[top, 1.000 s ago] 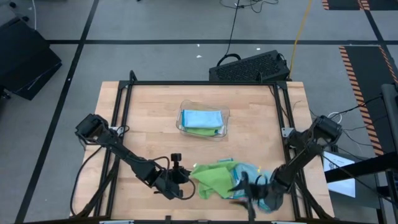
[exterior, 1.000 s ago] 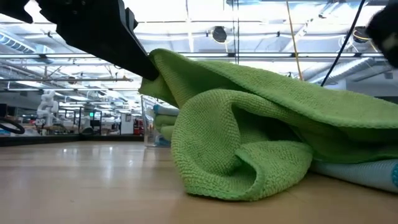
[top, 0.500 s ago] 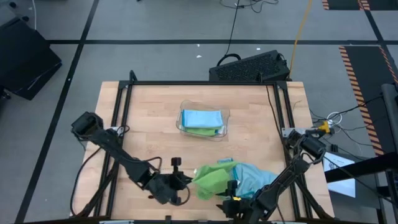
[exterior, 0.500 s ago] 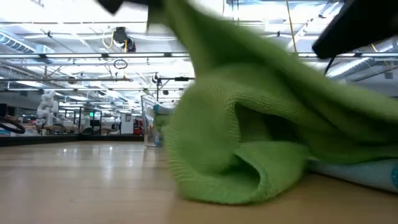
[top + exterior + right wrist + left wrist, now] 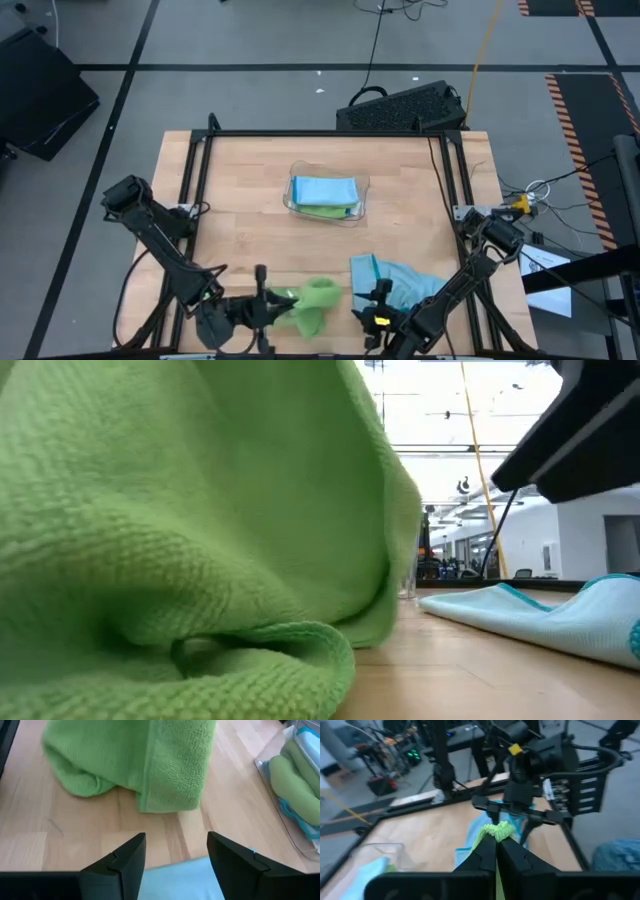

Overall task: Fold microfiber towels
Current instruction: Fold the green microfiber cloth

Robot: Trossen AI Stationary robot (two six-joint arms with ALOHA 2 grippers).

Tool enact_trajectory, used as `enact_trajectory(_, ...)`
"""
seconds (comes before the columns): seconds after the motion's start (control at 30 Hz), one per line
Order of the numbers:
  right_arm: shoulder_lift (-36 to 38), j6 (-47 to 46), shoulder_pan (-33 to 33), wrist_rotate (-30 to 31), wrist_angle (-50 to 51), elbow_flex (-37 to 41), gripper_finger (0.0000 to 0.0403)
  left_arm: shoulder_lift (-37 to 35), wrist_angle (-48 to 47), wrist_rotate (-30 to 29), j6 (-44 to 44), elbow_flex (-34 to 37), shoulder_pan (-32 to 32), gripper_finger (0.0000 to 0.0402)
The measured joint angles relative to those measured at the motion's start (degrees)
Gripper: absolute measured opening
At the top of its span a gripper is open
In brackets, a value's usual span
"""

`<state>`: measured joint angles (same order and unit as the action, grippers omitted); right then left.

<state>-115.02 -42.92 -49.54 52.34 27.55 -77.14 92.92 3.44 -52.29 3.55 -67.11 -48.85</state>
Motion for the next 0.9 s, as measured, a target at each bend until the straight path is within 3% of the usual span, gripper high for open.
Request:
enact_trajectory(0.17,0.00,2.56,0.64,0.15,-5.98,0.00,0.0203,0.02,-0.61,-4.42,0.67,0.00,0.11,0.0009)
enact_trajectory(0.4,0.00,14.12,2.88,0.13,-21.84,0.00,0.0203,0.02,0.73,-14.38,0.80,0.00,0.30,0.0004)
enact_trajectory(0.57,0.00,21.14,5.03,0.12,-26.58,0.00,0.0208,0.02,4.72,-15.32,-3.19,0.00,-0.71,0.0012)
enact_trajectory(0.9,0.02,12.25,8.42,3.01,-25.18,2.94,0.0218,0.00,5.89,-15.29,-3.47,0.00,-1.80,0.0013)
